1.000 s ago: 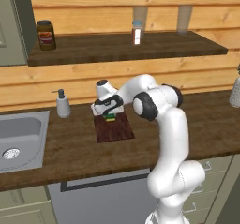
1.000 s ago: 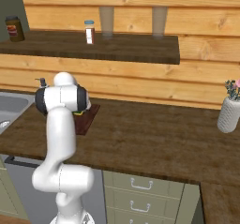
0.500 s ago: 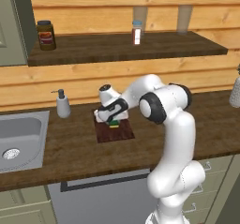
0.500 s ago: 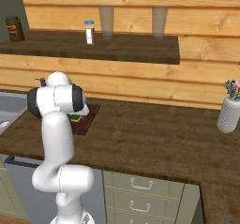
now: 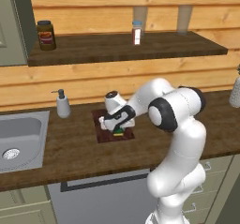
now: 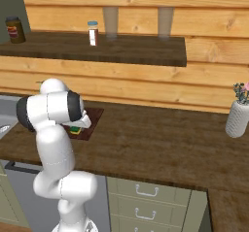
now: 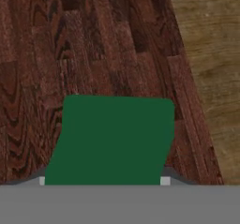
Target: Pick up the sponge from the counter and clean the cutting board by briefly scrubbing or pressing down on the cutting board. Once finished, release the sponge.
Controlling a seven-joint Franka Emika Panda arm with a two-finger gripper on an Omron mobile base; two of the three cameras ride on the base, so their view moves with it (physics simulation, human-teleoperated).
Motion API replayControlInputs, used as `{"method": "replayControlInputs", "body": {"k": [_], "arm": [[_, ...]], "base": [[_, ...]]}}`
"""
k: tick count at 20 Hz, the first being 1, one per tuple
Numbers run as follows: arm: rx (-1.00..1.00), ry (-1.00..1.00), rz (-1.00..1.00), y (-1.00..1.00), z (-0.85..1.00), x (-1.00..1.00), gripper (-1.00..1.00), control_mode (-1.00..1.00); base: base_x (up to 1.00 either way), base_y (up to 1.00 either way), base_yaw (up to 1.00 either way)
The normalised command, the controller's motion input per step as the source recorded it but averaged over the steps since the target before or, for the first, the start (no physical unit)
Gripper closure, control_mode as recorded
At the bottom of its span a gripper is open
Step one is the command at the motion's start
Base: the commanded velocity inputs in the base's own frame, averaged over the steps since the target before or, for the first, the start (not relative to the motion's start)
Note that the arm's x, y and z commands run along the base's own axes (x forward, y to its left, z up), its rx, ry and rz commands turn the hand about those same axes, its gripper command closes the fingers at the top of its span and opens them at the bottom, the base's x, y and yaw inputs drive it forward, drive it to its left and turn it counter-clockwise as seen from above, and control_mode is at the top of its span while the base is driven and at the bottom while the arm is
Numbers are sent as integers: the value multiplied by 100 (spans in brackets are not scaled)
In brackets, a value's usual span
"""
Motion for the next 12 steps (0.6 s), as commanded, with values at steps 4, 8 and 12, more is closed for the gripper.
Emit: {"method": "replayControlInputs", "body": {"k": [4,8,12], "arm": [[0,-3,0,-9,-16,-19,100,-100],[-1,-7,0,0,-1,34,100,-100],[0,-3,0,0,0,56,100,-100]], "base": [[0,0,0],[0,0,0],[0,0,0]]}}
